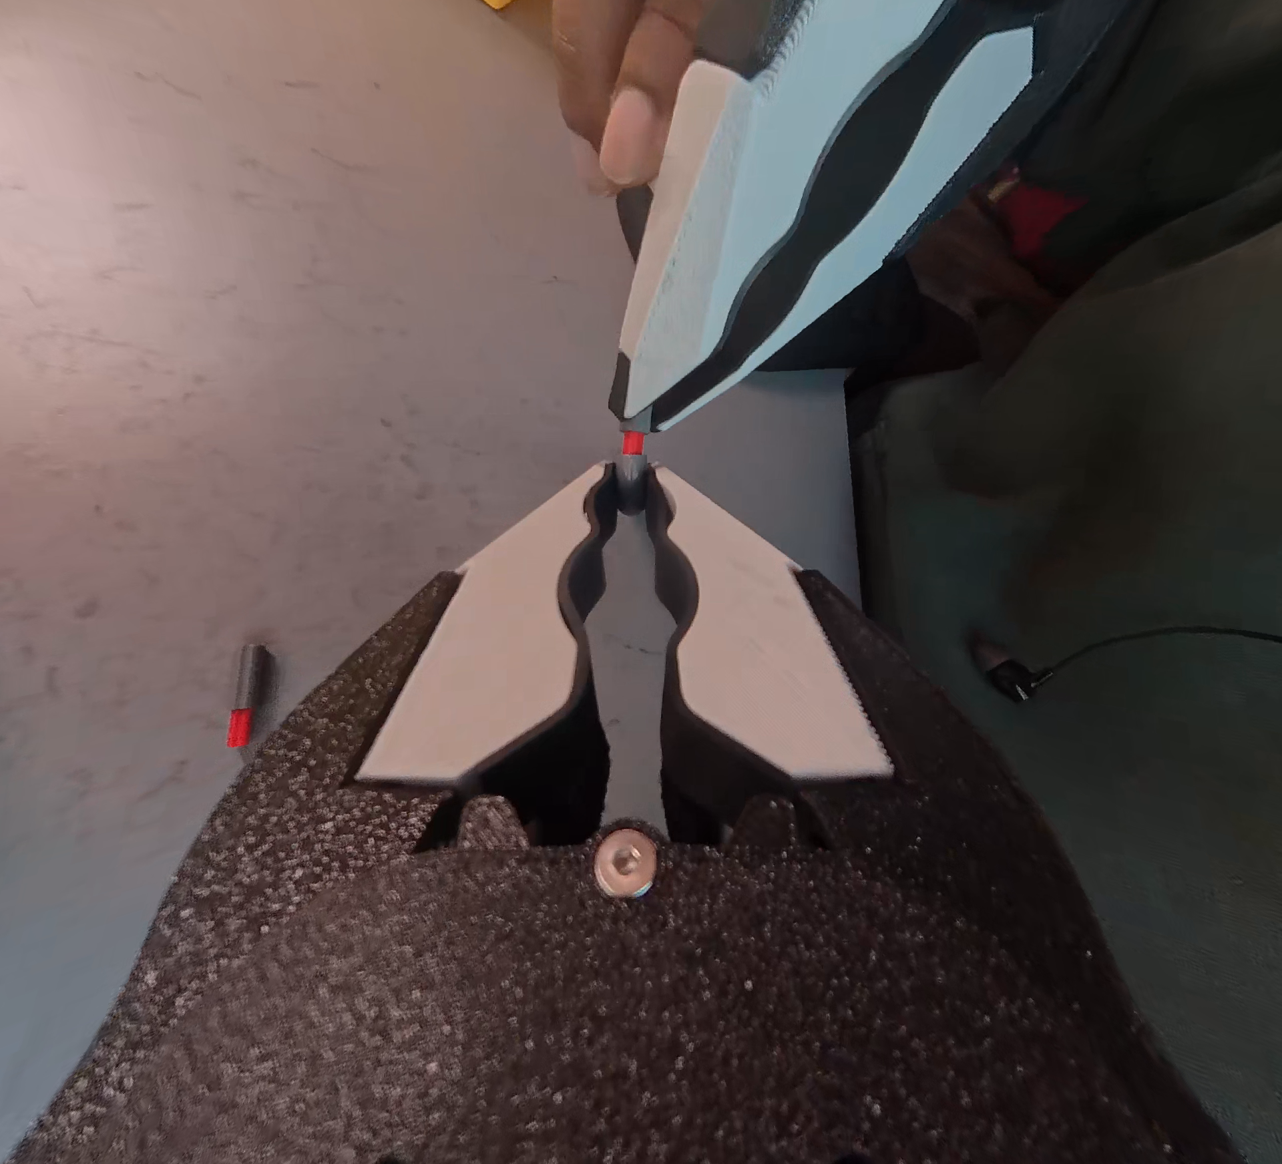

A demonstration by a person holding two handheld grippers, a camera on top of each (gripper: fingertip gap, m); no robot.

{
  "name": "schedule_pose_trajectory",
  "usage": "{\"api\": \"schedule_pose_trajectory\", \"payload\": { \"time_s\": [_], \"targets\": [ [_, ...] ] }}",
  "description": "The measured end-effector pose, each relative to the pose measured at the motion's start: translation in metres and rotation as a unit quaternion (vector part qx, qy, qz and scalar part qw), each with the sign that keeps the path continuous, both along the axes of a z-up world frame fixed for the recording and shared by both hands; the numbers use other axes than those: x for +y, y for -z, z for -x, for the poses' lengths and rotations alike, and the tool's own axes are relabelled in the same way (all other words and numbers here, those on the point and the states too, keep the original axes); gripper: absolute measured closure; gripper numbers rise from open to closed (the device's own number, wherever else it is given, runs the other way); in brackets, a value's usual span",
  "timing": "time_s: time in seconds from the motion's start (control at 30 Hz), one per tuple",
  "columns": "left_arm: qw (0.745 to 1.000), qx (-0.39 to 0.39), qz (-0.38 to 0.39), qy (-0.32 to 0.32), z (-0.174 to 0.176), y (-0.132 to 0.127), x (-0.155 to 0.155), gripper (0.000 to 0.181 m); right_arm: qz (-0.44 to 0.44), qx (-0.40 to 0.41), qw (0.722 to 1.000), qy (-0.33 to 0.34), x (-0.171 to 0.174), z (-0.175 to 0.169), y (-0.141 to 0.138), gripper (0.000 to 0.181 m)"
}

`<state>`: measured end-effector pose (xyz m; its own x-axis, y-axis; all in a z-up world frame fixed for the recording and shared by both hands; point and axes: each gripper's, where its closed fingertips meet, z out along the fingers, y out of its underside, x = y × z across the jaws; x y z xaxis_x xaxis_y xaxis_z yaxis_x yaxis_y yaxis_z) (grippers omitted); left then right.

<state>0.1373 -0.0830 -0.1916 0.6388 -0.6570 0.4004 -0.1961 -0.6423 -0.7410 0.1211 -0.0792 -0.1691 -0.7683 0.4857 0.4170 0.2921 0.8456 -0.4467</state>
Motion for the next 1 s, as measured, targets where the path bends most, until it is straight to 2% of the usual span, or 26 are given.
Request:
{"api": "schedule_pose_trajectory", "payload": {
  "time_s": [0.23,0.57,0.67,0.77,0.93,1.0],
  "targets": [
    [1.0,0.015,-0.008,0.024,-0.01,0.004,-0.005,0.176,-0.037,-0.057,0.994,-0.082,-0.006,-0.008,0.003,0.176],
    [0.998,0.026,-0.002,0.049,-0.015,0.012,-0.008,0.176,-0.062,-0.058,0.986,-0.142,-0.016,-0.01,0.01,0.177],
    [0.999,0.012,-0.005,0.05,-0.014,0.01,-0.009,0.176,-0.042,-0.068,0.989,-0.126,-0.016,-0.008,0.008,0.176],
    [0.999,-0.032,-0.024,0.037,-0.009,-0.001,-0.006,0.175,0.006,-0.029,0.994,-0.101,-0.014,0.001,-0.001,0.172],
    [0.994,-0.104,-0.044,-0.004,0.002,-0.02,0.003,0.175,0.104,0.039,0.993,-0.032,-0.006,0.009,-0.026,0.14],
    [0.987,-0.153,-0.046,-0.034,0.011,-0.031,0.01,0.175,0.108,0.083,0.991,0.012,0.002,0.014,-0.032,0.127]
  ]
}}
